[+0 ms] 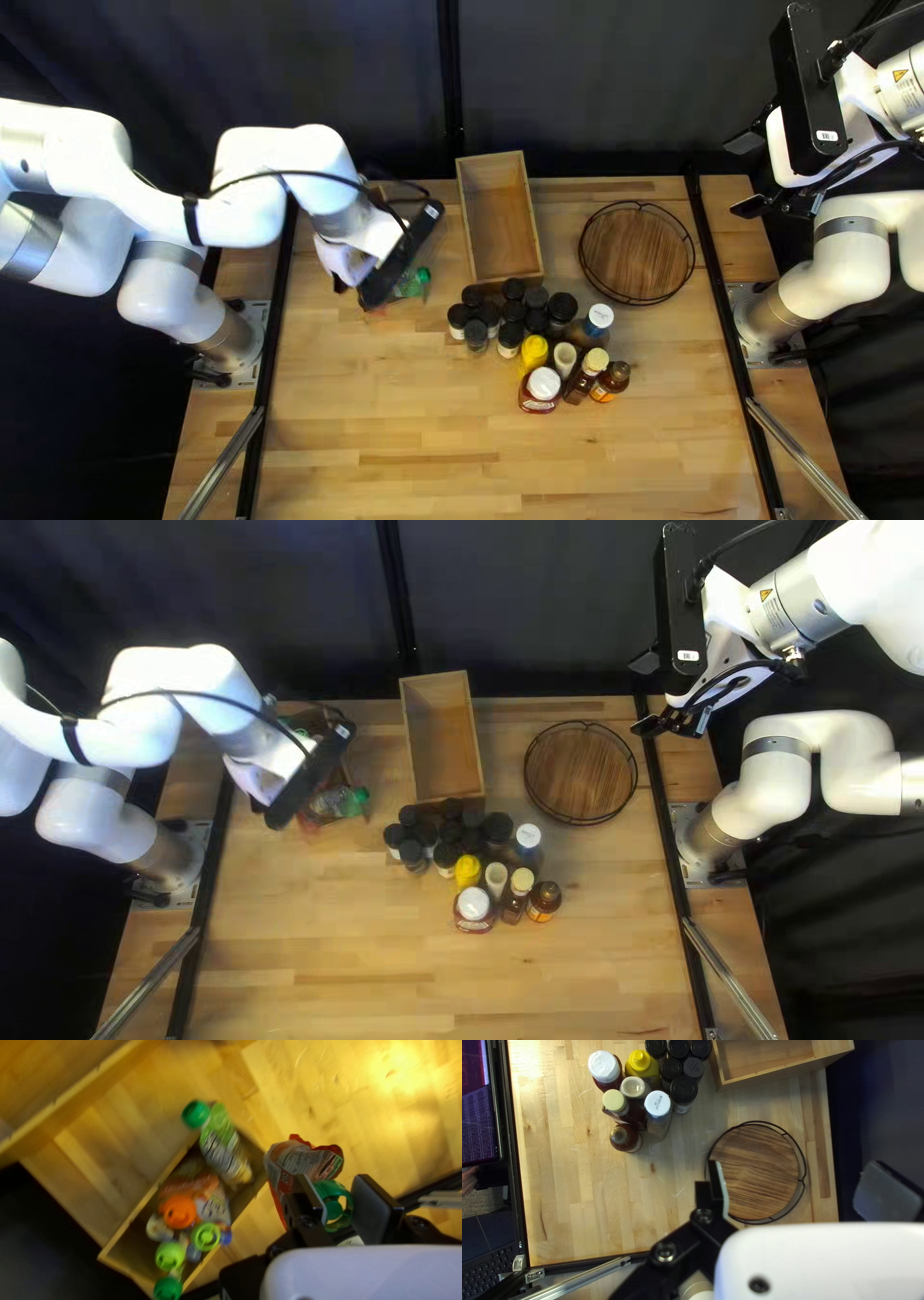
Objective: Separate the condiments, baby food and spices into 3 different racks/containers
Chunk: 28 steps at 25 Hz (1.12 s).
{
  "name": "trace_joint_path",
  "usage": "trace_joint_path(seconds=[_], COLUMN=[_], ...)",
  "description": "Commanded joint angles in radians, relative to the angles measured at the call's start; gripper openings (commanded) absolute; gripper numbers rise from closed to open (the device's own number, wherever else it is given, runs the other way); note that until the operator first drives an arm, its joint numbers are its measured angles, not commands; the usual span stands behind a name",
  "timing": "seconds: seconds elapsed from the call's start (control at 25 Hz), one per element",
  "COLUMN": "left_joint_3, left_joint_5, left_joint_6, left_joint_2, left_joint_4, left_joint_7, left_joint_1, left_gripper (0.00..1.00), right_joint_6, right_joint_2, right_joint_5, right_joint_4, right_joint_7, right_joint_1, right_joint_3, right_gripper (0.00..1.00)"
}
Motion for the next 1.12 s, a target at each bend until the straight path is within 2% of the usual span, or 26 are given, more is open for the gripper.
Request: trace_joint_path(seconds=[0.04,0.2,0.32,0.36,0.4,0.44,0.8,1.12], left_joint_3=[0.028,0.042,0.023,0.014,0.005,-0.002,-0.053,-0.091], left_joint_5=[0.039,0.074,0.099,0.104,0.109,0.111,0.066,-0.079], left_joint_6=[-0.021,-0.062,-0.088,-0.093,-0.093,-0.093,-0.047,-0.026], left_joint_2=[0.003,0.026,0.03,0.029,0.026,0.024,0.03,0.048], left_joint_4=[-0.009,-0.02,-0.033,-0.038,-0.042,-0.045,-0.006,0.091], left_joint_7=[0.022,0.021,-0.017,-0.031,-0.047,-0.059,-0.131,-0.266], left_joint_1=[0.031,0.056,0.069,0.071,0.073,0.075,0.047,0.005], left_gripper=[0.0,0.0,0.0,0.3,0.78,1.0,1.0,1.0], right_joint_6=[0.0,0.0,0.0,0.0,0.0,0.0,0.0,0.0], right_joint_2=[0.0,0.0,0.0,0.0,0.0,0.0,0.0,0.0], right_joint_5=[0.0,0.0,0.0,0.0,0.0,0.0,0.0,0.0], right_joint_4=[0.0,0.0,0.0,0.0,0.0,0.0,0.0,0.0], right_joint_7=[0.0,0.0,0.0,0.0,0.0,0.0,0.0,0.0], right_joint_1=[0.0,0.0,0.0,0.0,0.0,0.0,0.0,0.0], right_joint_3=[0.0,0.0,0.0,0.0,0.0,0.0,0.0,0.0], right_gripper=[1.0,1.0,1.0,1.0,1.0,1.0,1.0,1.0])
